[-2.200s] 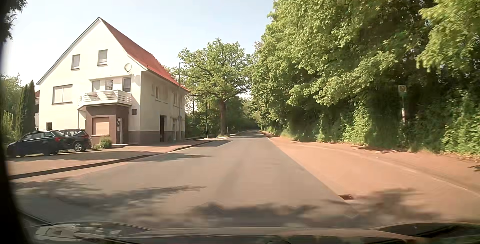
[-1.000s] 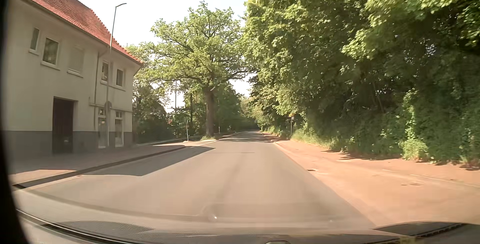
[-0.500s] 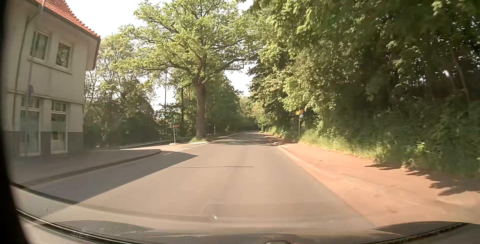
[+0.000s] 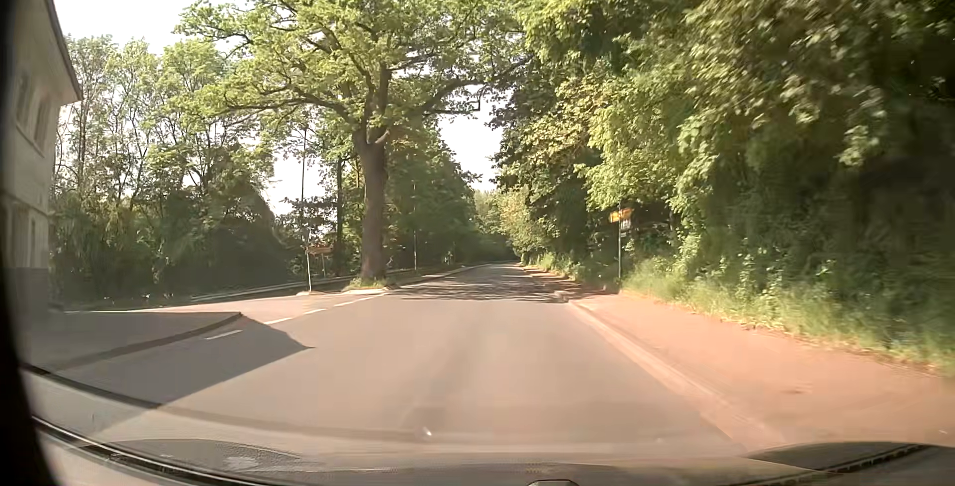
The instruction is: Follow the waypoints while adhering to traffic rules and regulations
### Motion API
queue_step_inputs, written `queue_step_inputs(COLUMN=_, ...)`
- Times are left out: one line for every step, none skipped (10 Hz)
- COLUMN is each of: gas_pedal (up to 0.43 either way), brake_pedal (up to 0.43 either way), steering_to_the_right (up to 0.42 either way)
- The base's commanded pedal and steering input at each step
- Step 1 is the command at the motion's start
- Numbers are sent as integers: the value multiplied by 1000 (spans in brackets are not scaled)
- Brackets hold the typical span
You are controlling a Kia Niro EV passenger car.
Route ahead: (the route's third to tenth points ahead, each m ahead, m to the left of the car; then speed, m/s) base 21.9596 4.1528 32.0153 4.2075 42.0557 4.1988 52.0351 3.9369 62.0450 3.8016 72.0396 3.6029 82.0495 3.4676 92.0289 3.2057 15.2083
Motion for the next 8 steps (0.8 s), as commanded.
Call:
queue_step_inputs(gas_pedal=189, brake_pedal=0, steering_to_the_right=-1)
queue_step_inputs(gas_pedal=197, brake_pedal=0, steering_to_the_right=-1)
queue_step_inputs(gas_pedal=197, brake_pedal=0, steering_to_the_right=-1)
queue_step_inputs(gas_pedal=197, brake_pedal=0, steering_to_the_right=-1)
queue_step_inputs(gas_pedal=197, brake_pedal=0, steering_to_the_right=-1)
queue_step_inputs(gas_pedal=197, brake_pedal=0, steering_to_the_right=-1)
queue_step_inputs(gas_pedal=197, brake_pedal=0, steering_to_the_right=-1)
queue_step_inputs(gas_pedal=197, brake_pedal=0, steering_to_the_right=-1)
